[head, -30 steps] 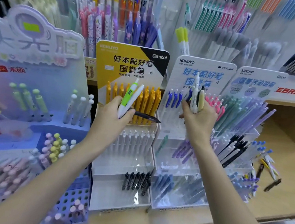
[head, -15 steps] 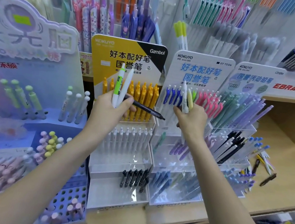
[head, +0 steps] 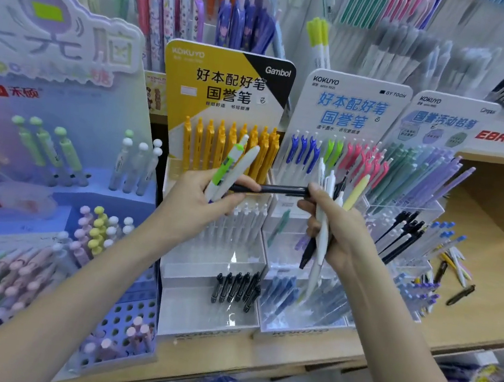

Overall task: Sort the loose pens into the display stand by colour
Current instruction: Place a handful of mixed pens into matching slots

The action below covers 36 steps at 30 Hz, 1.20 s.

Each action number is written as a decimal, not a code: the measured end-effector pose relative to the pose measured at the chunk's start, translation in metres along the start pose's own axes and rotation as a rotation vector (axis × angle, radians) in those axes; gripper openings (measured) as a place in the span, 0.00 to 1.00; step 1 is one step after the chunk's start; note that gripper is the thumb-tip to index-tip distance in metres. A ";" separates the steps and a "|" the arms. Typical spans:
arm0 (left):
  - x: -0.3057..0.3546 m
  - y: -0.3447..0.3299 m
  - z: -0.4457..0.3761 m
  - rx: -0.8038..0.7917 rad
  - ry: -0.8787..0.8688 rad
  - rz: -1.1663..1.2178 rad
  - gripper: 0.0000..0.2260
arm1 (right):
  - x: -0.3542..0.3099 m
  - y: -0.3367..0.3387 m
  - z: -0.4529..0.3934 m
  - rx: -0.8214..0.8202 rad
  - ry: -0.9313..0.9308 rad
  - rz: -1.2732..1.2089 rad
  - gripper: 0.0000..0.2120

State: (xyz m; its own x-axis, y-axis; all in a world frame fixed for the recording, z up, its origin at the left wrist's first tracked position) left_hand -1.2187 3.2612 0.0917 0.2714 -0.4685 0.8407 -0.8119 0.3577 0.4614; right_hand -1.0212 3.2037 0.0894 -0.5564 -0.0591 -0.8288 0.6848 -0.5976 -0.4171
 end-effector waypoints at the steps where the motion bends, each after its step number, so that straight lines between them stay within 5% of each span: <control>1: -0.003 0.000 0.005 -0.017 0.010 -0.002 0.12 | 0.004 0.001 0.002 0.000 -0.018 -0.005 0.08; 5: -0.026 0.001 0.030 -0.120 0.061 -0.196 0.12 | 0.015 0.013 0.020 0.028 0.152 0.115 0.08; 9: -0.056 0.005 0.053 -0.066 0.113 -0.543 0.10 | 0.038 0.030 0.048 0.002 0.631 0.688 0.14; 14: -0.084 -0.012 0.064 -0.202 0.286 -0.742 0.12 | 0.113 0.041 0.049 -0.124 0.770 1.208 0.21; 24: -0.097 -0.012 0.075 -0.157 0.369 -0.767 0.12 | 0.128 0.029 0.044 -0.042 0.696 0.999 0.16; 36: -0.095 -0.013 0.084 -0.136 0.387 -0.735 0.10 | 0.163 -0.009 0.035 -0.060 0.933 1.248 0.14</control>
State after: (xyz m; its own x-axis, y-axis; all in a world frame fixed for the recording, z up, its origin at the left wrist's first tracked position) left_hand -1.2774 3.2331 -0.0184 0.8851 -0.3189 0.3389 -0.2963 0.1753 0.9389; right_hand -1.1343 3.1717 -0.0288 0.8210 0.0373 -0.5697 0.5036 -0.5175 0.6918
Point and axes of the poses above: each hand's wrist, its own z-axis away from the middle knuckle, its own y-axis out of the back of the hand, x = y × z, the point moved 1 cm from there along -z, towards the middle knuckle, and after that the axes turned 13 degrees about -z, right-handed, at the moved point
